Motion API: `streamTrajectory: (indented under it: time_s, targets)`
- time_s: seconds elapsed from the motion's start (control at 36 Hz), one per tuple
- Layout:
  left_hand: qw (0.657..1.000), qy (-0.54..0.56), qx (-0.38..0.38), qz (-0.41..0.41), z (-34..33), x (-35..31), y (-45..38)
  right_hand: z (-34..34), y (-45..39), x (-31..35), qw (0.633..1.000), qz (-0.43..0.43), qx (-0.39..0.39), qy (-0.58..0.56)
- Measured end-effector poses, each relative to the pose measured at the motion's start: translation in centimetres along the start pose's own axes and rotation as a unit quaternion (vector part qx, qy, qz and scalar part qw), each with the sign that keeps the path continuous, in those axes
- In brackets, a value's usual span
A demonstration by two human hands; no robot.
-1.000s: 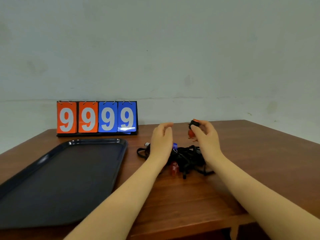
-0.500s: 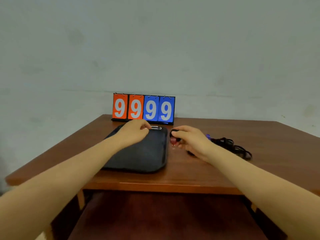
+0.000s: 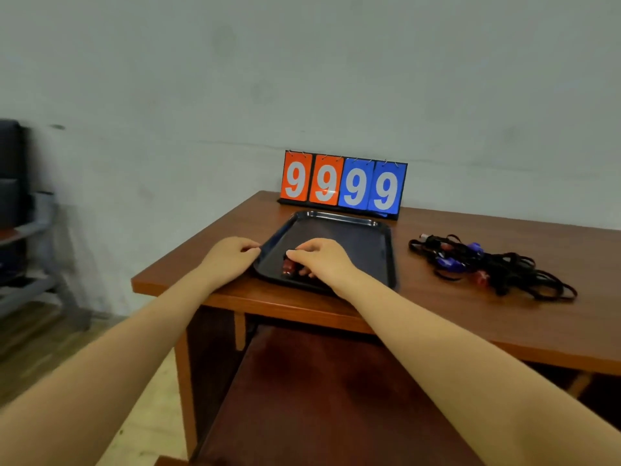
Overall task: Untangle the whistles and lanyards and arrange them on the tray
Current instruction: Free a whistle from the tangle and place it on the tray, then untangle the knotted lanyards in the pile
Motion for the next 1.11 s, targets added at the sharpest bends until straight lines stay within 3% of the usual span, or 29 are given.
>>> streamTrajectory:
  time_s: [0.25, 0.39, 0.5, 0.58, 0.75, 0.86, 0.92, 1.03, 1.11]
  targets:
    - [1.000, -0.028, -0.005, -0.013, -0.3, 0.1, -0.3, -0.7, -0.7, 0.2, 0.993, 0.036, 0.024, 0.106]
    - [0.999, -0.035, -0.019, -0.023, -0.4, 0.1, 0.0, -0.2, -0.1, 0.2, 0.994, 0.036, -0.018, 0.099]
    - [0.995, -0.028, -0.094, -0.024, 0.2, -0.4, 0.9, 2.3, 1.2, 0.0, 0.994, 0.057, -0.050, 0.073]
    - [0.987, -0.013, -0.143, -0.069, 0.6, -3.2, 1.6, 6.2, 2.0, -0.8, 0.992, 0.072, -0.084, 0.055]
    - [0.986, 0.098, -0.066, -0.114, -1.3, -12.9, 0.9, 15.8, 4.5, -4.5, 0.975, 0.023, -0.212, 0.059]
    - [0.981, 0.083, 0.012, -0.176, -4.3, -18.9, 0.0, 21.4, 6.8, -7.5, 0.953, -0.001, -0.291, 0.089]
    - [0.978, 0.071, 0.024, -0.194, -5.7, -21.3, -0.3, 23.6, 8.1, -8.5, 0.946, 0.021, -0.292, 0.139]
    - [0.972, 0.078, 0.045, -0.217, -8.5, -25.7, -0.7, 26.9, 9.4, -10.7, 0.928, 0.062, -0.220, 0.295]
    - [0.966, 0.073, 0.061, -0.239, -10.6, -28.6, -0.7, 29.6, 9.5, -11.8, 0.915, 0.065, -0.218, 0.335]
Point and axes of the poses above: each hand's wrist, its own y-axis away from the middle knuckle, its own z-axis out of the back of the hand, x = y × z, the point moved 3 cm from there along -y, towards the middle knuckle, and after that the axes turned 8 degrees about -y, right-handed, at the moved point
